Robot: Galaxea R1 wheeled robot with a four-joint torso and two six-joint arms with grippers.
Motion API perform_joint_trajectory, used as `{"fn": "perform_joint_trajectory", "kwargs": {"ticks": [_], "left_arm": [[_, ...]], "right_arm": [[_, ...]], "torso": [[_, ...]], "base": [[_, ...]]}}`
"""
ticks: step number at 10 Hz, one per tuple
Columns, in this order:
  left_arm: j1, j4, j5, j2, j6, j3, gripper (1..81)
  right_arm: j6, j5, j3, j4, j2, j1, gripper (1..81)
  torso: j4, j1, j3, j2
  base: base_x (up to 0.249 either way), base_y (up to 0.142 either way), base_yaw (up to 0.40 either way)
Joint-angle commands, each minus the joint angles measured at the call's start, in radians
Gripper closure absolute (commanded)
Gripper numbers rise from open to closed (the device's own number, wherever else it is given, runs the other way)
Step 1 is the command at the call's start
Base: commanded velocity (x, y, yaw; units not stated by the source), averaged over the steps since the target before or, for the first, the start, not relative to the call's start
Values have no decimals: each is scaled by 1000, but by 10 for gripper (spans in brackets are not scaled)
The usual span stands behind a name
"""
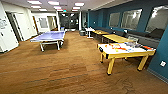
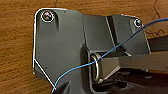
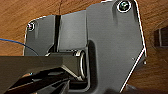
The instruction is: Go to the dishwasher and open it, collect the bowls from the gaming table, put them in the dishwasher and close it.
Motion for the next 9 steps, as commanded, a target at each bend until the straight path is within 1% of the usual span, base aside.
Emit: {"fn": "perform_joint_trajectory", "kwargs": {"ticks": [1,4,6,9], "left_arm": [[-36,-2,50,-3,-2,0,10],[-35,0,50,-3,-2,2,10],[-35,-2,50,-3,-2,2,10],[-35,-2,50,-3,-2,2,10]], "right_arm": [[-5,-48,4,-4,3,41,10],[-8,-48,6,-4,3,40,10],[-20,-48,7,-4,3,38,10],[-20,-47,7,-4,3,38,10]], "torso": [[0,0,0,0],[0,0,0,0],[0,0,0,0],[0,0,0,0]], "base": [[215,0,0],[196,68,0],[175,96,0],[147,100,0]]}}
